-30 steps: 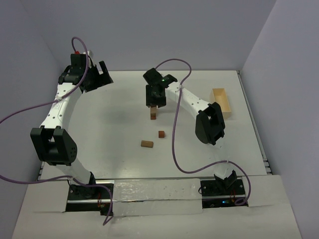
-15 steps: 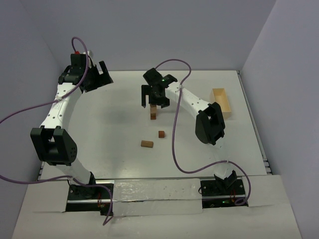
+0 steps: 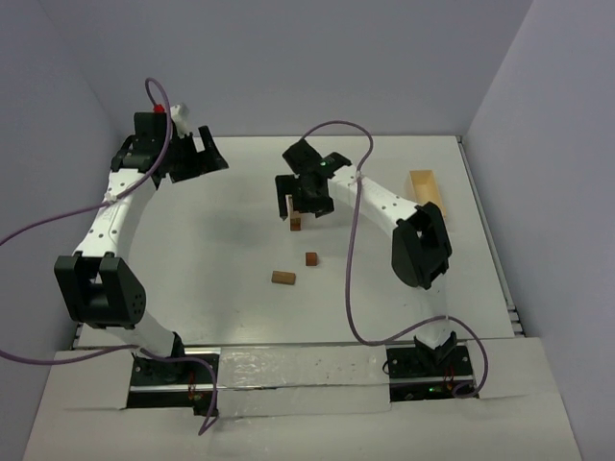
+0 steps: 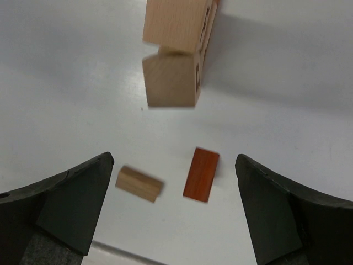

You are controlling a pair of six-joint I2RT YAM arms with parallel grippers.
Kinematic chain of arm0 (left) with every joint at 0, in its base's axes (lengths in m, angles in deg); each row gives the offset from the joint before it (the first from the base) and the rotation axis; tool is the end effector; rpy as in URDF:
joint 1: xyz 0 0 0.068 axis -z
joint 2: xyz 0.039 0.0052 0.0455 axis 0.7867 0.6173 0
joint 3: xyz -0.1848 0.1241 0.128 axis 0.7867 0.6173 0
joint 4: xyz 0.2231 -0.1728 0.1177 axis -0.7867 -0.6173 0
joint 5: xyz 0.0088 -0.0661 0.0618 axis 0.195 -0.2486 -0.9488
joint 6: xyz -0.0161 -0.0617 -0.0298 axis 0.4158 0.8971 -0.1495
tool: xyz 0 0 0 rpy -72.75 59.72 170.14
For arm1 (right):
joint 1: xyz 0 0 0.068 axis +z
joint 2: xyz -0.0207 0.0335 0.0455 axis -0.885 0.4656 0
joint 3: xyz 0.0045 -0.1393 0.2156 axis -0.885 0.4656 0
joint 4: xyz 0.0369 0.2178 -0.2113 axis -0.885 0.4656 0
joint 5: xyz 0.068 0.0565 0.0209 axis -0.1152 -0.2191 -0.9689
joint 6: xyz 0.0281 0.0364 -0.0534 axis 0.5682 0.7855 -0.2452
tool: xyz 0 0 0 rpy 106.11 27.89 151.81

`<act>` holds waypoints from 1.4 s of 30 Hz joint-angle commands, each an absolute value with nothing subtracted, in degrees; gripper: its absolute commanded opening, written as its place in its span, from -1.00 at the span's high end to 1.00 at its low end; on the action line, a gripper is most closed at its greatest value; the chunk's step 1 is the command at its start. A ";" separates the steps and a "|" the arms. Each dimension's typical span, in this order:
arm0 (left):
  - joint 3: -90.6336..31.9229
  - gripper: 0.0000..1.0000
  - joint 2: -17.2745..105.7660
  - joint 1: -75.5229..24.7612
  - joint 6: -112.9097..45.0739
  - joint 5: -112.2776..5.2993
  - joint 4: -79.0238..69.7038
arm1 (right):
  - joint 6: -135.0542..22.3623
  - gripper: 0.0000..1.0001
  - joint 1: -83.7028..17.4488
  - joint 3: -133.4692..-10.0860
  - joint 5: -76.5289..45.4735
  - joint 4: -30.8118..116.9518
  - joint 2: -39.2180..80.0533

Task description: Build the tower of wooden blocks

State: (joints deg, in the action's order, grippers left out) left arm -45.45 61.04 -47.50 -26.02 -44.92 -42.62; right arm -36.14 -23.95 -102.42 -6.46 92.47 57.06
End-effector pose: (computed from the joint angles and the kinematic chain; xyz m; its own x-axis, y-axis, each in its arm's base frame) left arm 0.4214 -0.0490 0.3179 -0.7000 -0.2664 -0.6626 0.0653 0.9000 -0.4309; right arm 0.3900 0.3061 0.2177 -0.8913 -0.1252 -0.4358 -0.2305 0.9528 0.1977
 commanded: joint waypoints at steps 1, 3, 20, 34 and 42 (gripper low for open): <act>-42.78 -0.95 56.06 -47.75 -28.20 -35.08 -36.67 | -42.94 -0.99 -23.49 -97.97 -11.21 88.20 45.52; -39.96 -0.89 55.10 -47.64 -28.45 -32.73 -34.65 | -45.61 -0.99 -23.55 -95.60 -13.11 88.16 42.07; -37.77 0.52 64.70 -25.17 -47.52 -29.18 -37.16 | -50.94 -0.99 -42.03 -91.41 -28.46 88.54 43.74; -34.68 0.96 68.75 -23.60 -39.31 -28.47 -29.83 | -48.99 -0.98 -42.92 -95.26 -23.11 90.13 47.86; -40.78 0.46 71.81 -21.50 -47.62 -29.61 -35.05 | -48.83 -0.99 -42.92 -95.72 -22.36 90.38 48.17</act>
